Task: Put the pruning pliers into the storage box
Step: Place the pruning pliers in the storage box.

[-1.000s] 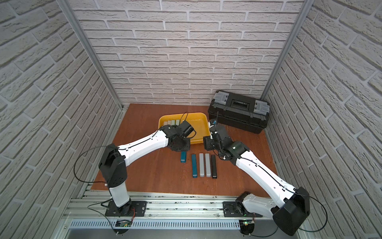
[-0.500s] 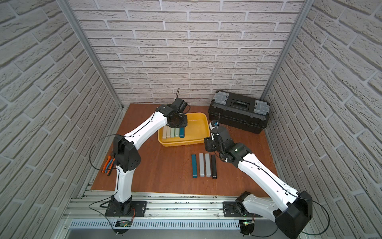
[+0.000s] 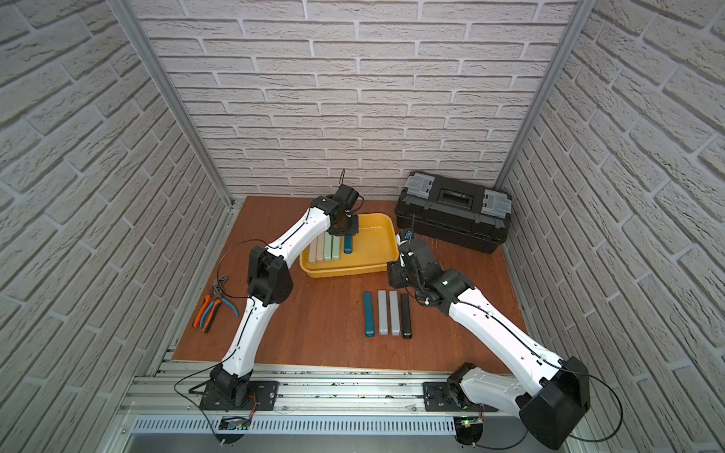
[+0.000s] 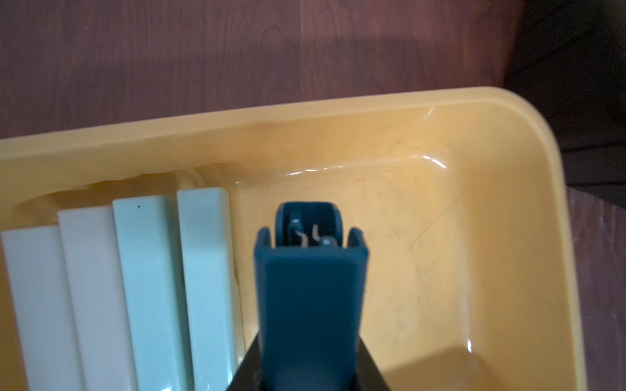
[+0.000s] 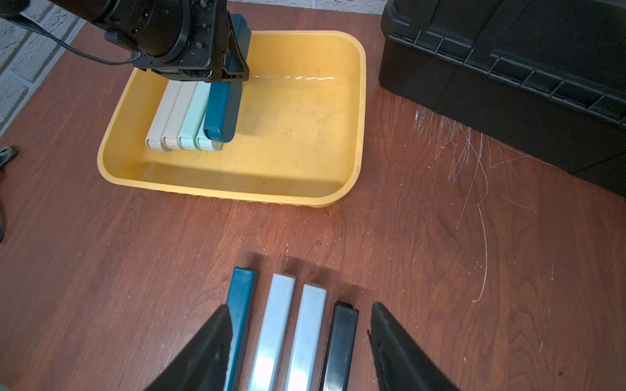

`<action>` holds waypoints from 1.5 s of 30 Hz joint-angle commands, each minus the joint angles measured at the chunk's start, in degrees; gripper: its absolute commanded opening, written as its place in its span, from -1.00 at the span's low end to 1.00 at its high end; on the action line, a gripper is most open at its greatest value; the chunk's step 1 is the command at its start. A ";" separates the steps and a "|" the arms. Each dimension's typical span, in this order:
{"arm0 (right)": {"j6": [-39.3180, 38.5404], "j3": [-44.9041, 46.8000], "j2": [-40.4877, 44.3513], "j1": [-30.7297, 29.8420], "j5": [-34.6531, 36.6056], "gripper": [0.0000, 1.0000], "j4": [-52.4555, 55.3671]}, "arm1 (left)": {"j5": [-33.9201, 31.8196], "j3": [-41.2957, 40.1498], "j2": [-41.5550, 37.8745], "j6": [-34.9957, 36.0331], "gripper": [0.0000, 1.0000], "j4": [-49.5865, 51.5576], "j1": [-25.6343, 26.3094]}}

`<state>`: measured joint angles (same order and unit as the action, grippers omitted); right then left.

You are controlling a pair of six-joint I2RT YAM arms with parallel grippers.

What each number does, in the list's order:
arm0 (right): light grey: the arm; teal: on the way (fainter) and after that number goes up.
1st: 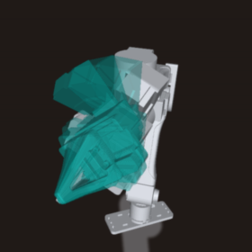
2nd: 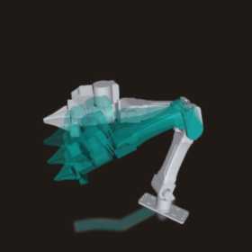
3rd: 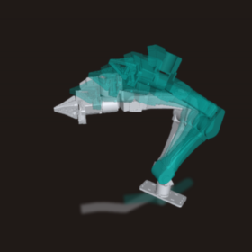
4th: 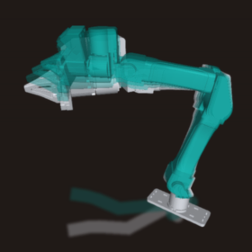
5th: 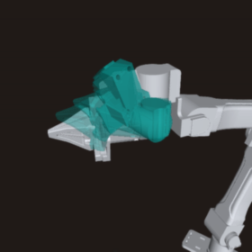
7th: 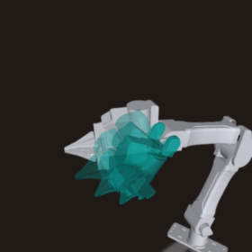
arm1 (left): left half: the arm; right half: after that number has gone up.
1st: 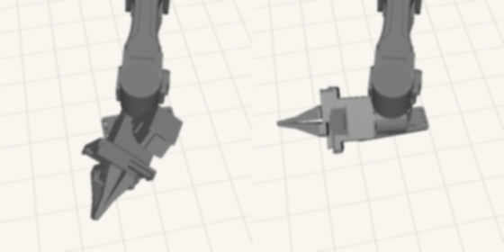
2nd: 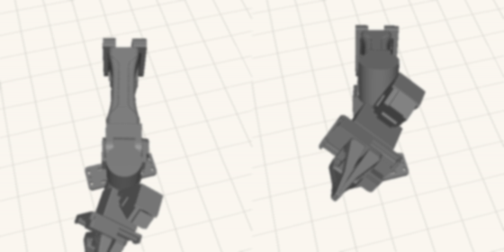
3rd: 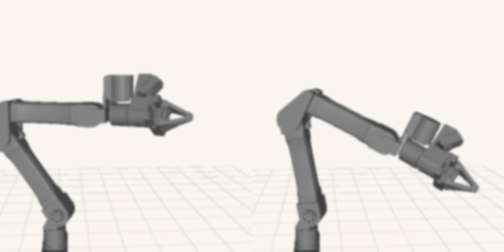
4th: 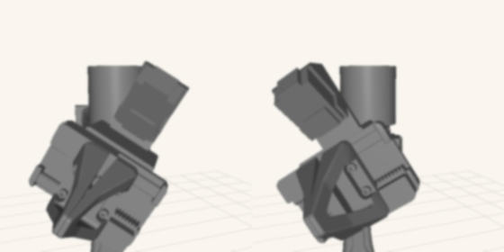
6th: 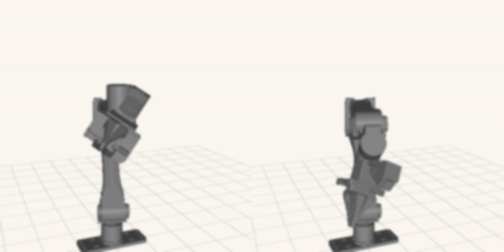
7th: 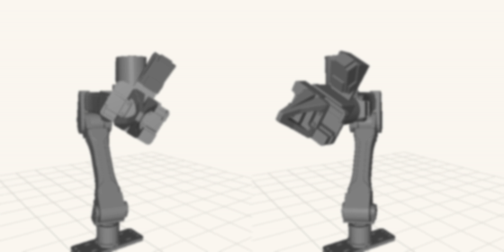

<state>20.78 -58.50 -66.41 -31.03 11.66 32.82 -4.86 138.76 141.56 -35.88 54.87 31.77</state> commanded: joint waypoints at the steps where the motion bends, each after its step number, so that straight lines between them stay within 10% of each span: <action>1: 0.40 -1.37 -0.54 -0.36 -0.29 0.30 -0.10 | -0.05 1.52 1.71 1.70 -0.51 -1.48 -0.66; 45: 1.78 0.58 -1.97 -0.35 -1.22 0.31 0.82 | -2.34 2.73 6.13 -1.83 -0.19 -3.65 -1.36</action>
<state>22.72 -58.15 -69.80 -31.03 9.26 33.36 -7.99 139.57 148.92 -37.10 51.86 30.92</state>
